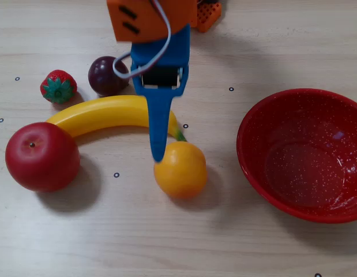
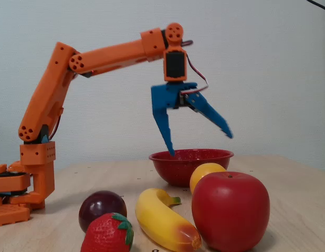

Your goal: Put the peach in the red bowl.

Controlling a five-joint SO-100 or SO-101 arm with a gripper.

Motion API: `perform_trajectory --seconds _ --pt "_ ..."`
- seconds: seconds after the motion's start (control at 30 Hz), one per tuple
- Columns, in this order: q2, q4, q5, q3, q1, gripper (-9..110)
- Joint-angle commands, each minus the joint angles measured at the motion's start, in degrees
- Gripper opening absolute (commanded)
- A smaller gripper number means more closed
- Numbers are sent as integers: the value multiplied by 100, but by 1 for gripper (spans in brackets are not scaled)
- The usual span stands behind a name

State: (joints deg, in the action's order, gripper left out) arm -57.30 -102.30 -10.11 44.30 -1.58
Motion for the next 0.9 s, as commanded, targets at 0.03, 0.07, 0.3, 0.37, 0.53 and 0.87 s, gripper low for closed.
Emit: perform_trajectory --seconds 0.03,0.07,0.3,0.37,0.53,0.87 --pt "-62 -589 -62 -475 237 58" --pt "35 -580 -44 -475 255 59" --pt "738 -378 -70 -765 466 59" --pt "958 -264 -88 -896 492 59" --pt "1327 97 -281 -1099 483 59" --pt "1608 686 -589 -1081 281 59"
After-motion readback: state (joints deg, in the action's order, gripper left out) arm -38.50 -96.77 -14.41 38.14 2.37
